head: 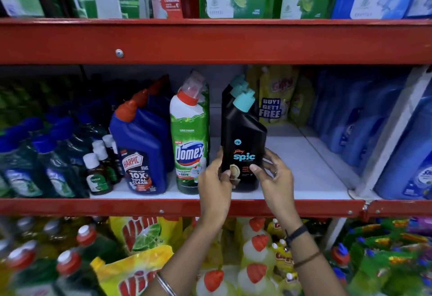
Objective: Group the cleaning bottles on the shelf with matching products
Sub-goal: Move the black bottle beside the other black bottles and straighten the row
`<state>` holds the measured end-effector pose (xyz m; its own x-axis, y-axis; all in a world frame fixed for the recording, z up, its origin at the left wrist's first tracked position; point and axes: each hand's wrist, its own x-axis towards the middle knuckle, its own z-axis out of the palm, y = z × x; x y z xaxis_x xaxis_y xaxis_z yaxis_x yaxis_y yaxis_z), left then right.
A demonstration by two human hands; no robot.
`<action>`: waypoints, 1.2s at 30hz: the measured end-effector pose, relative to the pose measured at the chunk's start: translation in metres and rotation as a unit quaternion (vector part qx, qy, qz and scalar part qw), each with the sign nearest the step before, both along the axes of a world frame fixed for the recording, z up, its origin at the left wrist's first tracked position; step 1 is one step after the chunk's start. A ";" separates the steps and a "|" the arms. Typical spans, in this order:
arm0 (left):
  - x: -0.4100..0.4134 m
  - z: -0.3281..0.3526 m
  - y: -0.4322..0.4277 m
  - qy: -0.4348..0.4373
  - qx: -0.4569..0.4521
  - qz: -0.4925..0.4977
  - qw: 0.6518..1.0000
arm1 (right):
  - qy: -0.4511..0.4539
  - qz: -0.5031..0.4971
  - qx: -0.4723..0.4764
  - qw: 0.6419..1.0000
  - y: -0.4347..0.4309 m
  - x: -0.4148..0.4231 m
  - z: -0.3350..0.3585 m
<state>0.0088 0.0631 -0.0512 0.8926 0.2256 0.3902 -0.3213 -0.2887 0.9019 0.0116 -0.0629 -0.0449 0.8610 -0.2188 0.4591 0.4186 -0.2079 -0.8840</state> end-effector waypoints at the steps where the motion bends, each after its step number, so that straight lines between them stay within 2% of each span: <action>1: -0.001 -0.001 0.000 -0.005 -0.002 0.001 1.000 | 0.000 0.000 -0.002 1.000 0.000 0.000 -0.001; 6: -0.004 -0.006 -0.002 -0.046 -0.005 -0.006 0.999 | -0.004 0.022 -0.012 1.000 -0.003 -0.001 -0.004; 9: -0.012 -0.005 -0.003 -0.079 0.023 -0.009 0.997 | 0.001 0.029 0.022 0.999 -0.004 -0.007 -0.011; 13: -0.010 -0.004 -0.002 -0.051 0.075 -0.052 0.995 | 0.020 0.042 0.057 0.997 -0.001 -0.011 -0.013; 18: -0.012 -0.001 0.001 -0.030 0.054 -0.064 0.996 | 0.029 0.057 0.078 0.995 -0.002 -0.013 -0.006; 24: -0.017 0.002 0.004 -0.025 0.071 -0.061 0.995 | 0.022 0.063 0.076 0.995 0.000 -0.015 -0.006; 29: -0.027 0.005 0.004 -0.050 0.045 -0.042 0.997 | 0.028 0.049 0.060 0.997 0.003 -0.022 -0.005; 31: -0.038 0.006 0.009 -0.086 0.001 -0.007 0.996 | 0.023 0.002 0.031 0.999 0.011 -0.030 -0.008; 34: -0.049 0.005 0.027 -0.146 -0.063 0.053 0.986 | -0.048 -0.069 0.004 0.997 0.030 -0.046 -0.014; 36: -0.047 0.002 0.043 -0.158 -0.078 0.073 0.982 | -0.106 -0.059 -0.006 0.993 0.047 -0.054 -0.018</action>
